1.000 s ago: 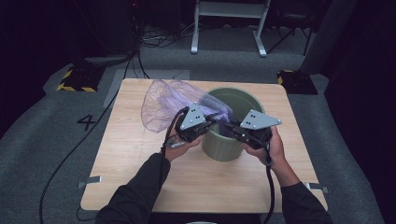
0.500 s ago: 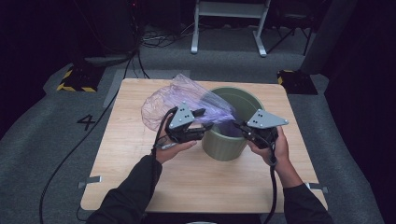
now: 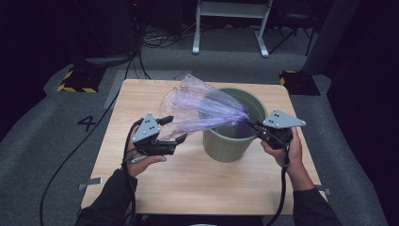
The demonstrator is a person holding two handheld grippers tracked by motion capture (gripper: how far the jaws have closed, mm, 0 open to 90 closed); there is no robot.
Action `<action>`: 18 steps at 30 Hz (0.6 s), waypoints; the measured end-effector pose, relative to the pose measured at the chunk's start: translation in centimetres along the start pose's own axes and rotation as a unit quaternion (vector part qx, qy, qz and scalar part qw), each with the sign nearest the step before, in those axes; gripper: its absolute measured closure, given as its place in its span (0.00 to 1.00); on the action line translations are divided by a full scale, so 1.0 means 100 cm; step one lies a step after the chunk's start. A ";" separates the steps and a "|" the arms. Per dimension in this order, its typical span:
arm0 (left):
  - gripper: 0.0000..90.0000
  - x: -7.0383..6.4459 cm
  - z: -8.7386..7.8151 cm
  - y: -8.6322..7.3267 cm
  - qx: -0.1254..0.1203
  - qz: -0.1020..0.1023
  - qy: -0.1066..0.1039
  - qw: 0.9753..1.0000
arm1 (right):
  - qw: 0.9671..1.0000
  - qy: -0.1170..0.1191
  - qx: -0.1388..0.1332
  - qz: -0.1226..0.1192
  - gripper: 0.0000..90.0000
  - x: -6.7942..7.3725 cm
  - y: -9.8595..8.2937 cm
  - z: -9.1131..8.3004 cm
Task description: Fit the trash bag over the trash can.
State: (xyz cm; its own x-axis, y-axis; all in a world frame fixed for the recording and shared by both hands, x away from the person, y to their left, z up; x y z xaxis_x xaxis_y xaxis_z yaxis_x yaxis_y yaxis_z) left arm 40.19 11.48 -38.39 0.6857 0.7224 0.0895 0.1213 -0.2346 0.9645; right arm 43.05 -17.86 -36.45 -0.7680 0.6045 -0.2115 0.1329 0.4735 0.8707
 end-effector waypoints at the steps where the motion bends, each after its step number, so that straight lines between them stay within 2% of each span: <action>1: 0.24 0.003 -0.002 -0.001 -0.002 -0.007 0.002 1.000 | 1.000 -0.001 -0.001 0.001 1.00 -0.001 -0.001 0.000; 3: 0.21 0.006 -0.005 -0.002 -0.003 -0.012 0.007 1.000 | 1.000 -0.004 0.000 0.002 1.00 -0.003 -0.002 -0.001; 6: 0.19 0.018 -0.015 -0.002 -0.017 -0.034 0.009 0.999 | 1.000 -0.011 0.000 0.008 1.00 -0.009 -0.005 -0.002; 8: 0.18 0.020 -0.015 -0.004 -0.014 -0.051 -0.006 0.999 | 1.000 -0.012 -0.002 0.010 0.99 -0.011 -0.007 -0.003; 10: 0.17 0.016 -0.011 -0.007 0.006 -0.049 -0.024 0.998 | 1.000 -0.016 -0.002 0.014 0.99 -0.014 -0.008 -0.004; 11: 0.17 0.016 -0.011 -0.007 0.006 -0.049 -0.024 0.998 | 1.000 -0.017 -0.003 0.016 0.99 -0.015 -0.008 -0.004; 12: 0.17 0.011 -0.004 -0.010 0.028 -0.041 -0.039 0.998 | 1.000 -0.018 -0.003 0.016 0.99 -0.016 -0.009 -0.004; 13: 0.17 0.011 -0.004 -0.010 0.028 -0.041 -0.039 0.998 | 1.000 -0.018 -0.003 0.016 0.99 -0.016 -0.009 -0.004; 14: 0.18 0.008 0.002 -0.013 0.034 -0.031 -0.048 0.998 | 1.000 -0.020 -0.003 0.018 0.98 -0.018 -0.010 -0.004; 15: 0.22 0.008 0.002 -0.013 0.034 -0.031 -0.048 0.998 | 1.000 -0.020 -0.003 0.018 0.98 -0.018 -0.010 -0.004; 17: 0.36 0.005 0.007 -0.013 0.037 -0.024 -0.048 0.998 | 1.000 -0.018 -0.001 0.021 0.95 -0.018 -0.013 -0.005; 18: 0.45 0.001 0.010 -0.011 0.037 -0.010 -0.042 0.998 | 1.000 -0.018 -0.001 0.022 0.94 -0.019 -0.013 -0.005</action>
State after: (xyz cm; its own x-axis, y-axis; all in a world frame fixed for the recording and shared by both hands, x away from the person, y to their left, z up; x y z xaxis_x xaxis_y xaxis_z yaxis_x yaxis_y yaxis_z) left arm 40.86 11.14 -39.65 0.7406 0.6704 0.0460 0.1864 -0.2708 0.9444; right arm 43.98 -19.94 -36.98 -0.7386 0.6470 -0.1893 0.1641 0.4450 0.8804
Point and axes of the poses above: each handheld gripper's, and its own axes: z roughly forward along the jaws, y roughly out of its top, x roughly to its left, the point moved 7 cm from there along z, roughly forward along the jaws, and after that the axes turned 8 degrees about y, right-handed, at the moved point
